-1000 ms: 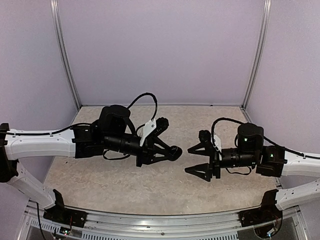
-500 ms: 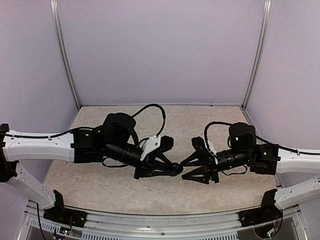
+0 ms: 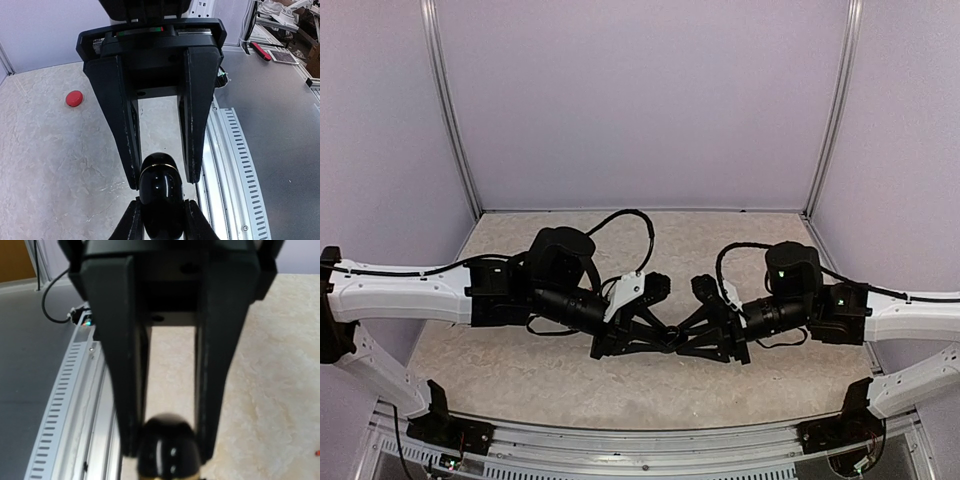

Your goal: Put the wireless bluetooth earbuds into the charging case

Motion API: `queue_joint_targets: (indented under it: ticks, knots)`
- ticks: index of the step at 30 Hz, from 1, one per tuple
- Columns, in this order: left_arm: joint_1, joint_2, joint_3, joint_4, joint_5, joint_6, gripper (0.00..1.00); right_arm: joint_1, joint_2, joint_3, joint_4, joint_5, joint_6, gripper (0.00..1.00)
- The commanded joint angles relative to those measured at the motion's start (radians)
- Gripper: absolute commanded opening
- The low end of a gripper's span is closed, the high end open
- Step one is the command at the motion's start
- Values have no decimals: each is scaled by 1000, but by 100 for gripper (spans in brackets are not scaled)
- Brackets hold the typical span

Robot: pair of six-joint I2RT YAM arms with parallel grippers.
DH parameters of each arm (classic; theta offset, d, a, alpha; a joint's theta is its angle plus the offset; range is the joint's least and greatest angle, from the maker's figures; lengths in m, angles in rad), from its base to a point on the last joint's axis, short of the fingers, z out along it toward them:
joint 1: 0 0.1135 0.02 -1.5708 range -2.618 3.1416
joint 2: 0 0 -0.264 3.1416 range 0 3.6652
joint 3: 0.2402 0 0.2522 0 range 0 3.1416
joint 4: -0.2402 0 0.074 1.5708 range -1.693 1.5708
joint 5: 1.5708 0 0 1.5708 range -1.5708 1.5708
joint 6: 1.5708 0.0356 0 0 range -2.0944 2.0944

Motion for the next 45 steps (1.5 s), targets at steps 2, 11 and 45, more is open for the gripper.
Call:
queue_joint_targets:
  ticks: [2, 11, 45]
  knots:
    - [-5, 16, 47, 17, -23, -15, 5, 26, 23, 54, -31, -7, -50, 32]
    - [-5, 9, 44, 18, -17, -12, 5, 30, 31, 56, -56, 1, -57, 33]
    - [-4, 0, 40, 30, -65, -25, 17, 30, 42, 58, -59, 17, -72, 17]
